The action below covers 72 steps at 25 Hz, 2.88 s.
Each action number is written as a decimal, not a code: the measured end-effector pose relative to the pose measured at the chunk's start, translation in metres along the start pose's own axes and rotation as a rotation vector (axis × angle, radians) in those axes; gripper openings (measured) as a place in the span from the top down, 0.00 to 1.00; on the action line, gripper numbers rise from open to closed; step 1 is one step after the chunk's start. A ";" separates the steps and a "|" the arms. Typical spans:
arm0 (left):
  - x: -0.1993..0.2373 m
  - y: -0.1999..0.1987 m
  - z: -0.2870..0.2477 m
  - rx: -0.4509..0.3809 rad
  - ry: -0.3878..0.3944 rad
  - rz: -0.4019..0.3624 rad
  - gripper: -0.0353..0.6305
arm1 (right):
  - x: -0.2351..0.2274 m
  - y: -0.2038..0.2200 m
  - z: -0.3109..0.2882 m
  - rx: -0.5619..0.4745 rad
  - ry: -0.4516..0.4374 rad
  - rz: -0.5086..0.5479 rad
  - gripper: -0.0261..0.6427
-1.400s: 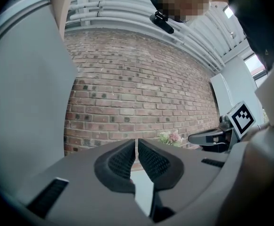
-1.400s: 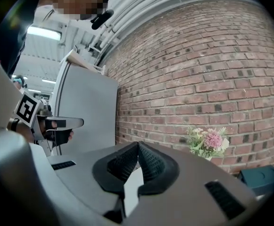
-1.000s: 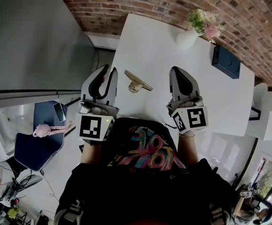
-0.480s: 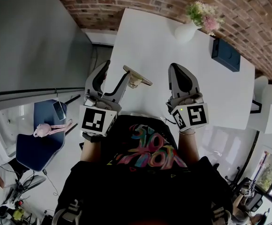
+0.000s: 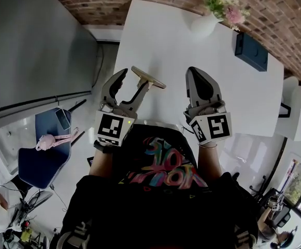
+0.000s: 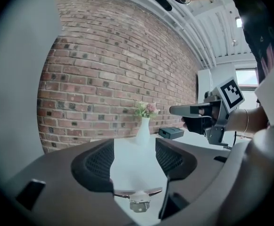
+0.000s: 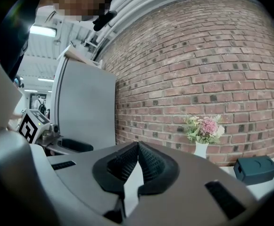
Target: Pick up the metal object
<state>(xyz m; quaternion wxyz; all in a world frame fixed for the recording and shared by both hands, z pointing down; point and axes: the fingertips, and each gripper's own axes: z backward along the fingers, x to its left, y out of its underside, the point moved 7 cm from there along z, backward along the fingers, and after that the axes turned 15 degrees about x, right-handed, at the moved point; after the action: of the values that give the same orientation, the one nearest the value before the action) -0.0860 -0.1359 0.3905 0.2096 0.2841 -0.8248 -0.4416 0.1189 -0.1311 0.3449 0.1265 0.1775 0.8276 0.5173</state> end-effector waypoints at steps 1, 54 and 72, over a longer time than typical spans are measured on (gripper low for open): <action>-0.001 0.005 -0.005 0.017 0.005 0.003 0.55 | -0.002 0.002 -0.001 0.003 -0.001 -0.002 0.93; -0.016 0.162 -0.155 0.501 -0.068 0.013 0.50 | -0.018 0.061 -0.039 0.126 -0.016 -0.096 0.93; -0.006 0.163 -0.144 0.484 -0.085 0.042 0.51 | -0.015 0.058 -0.036 0.132 -0.028 -0.067 0.93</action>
<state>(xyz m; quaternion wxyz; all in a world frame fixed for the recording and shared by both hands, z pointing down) -0.0417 -0.1462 0.6030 0.1099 0.2898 -0.9204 -0.2384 0.1279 -0.1435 0.4130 0.1433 0.1649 0.8634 0.4548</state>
